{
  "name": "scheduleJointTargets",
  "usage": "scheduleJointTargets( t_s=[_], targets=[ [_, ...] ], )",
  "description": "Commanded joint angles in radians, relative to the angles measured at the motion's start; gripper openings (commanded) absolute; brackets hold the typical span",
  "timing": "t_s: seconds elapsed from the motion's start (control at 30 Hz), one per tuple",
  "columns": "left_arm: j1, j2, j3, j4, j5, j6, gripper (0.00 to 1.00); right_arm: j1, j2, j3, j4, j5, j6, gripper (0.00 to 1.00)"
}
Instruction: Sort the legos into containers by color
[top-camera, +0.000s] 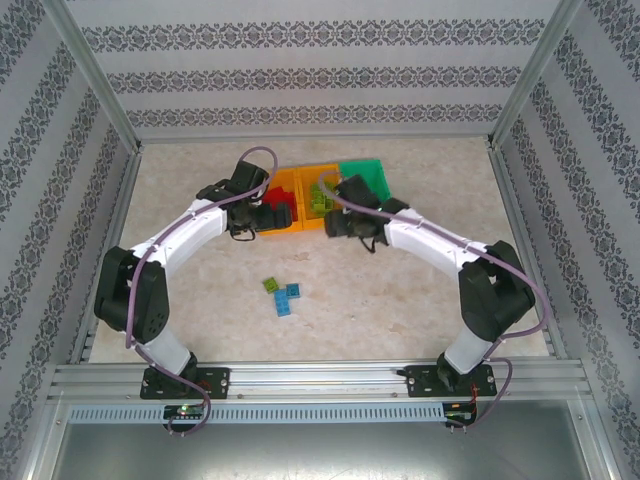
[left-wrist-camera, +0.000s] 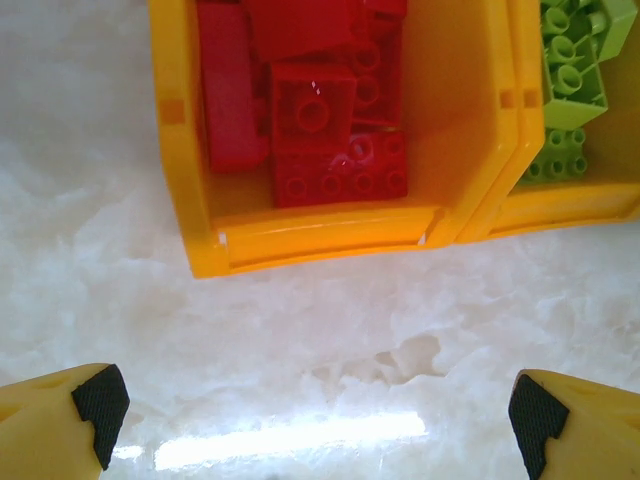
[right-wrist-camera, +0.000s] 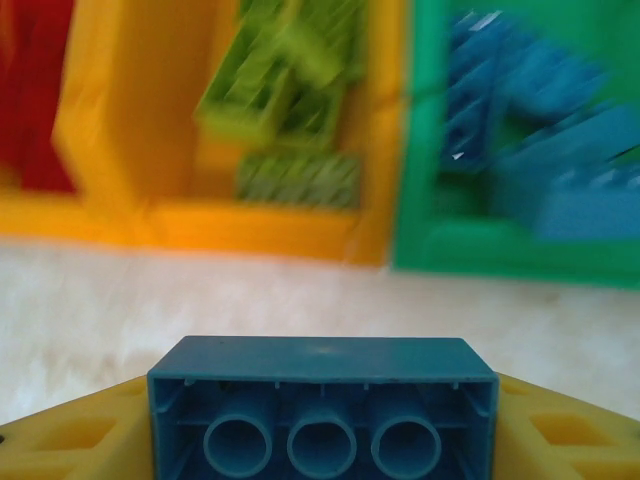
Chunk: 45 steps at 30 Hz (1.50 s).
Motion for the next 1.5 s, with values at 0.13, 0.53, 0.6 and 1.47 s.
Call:
scheduleJointTargets(
  t_s=[0.13, 0.53, 0.6, 1.47],
  targets=[
    [0.010, -0.055, -0.110, 0.000, -0.004, -0.051, 1.00, -0.162, 0.134, 0.122, 0.014, -0.058, 0.095, 0.53],
    [-0.009, -0.073, -0.200, 0.013, 0.010, -0.091, 1.00, -0.227, 0.359, 0.354, -0.048, -0.073, 0.130, 0.64],
    [-0.012, -0.083, -0.218, -0.002, 0.002, -0.095, 1.00, -0.229, 0.365, 0.359, -0.050, -0.079, 0.133, 0.70],
    [-0.121, -0.028, -0.316, -0.074, 0.094, -0.458, 0.98, -0.176, 0.124, 0.104, 0.093, -0.085, 0.161, 0.86]
  ],
)
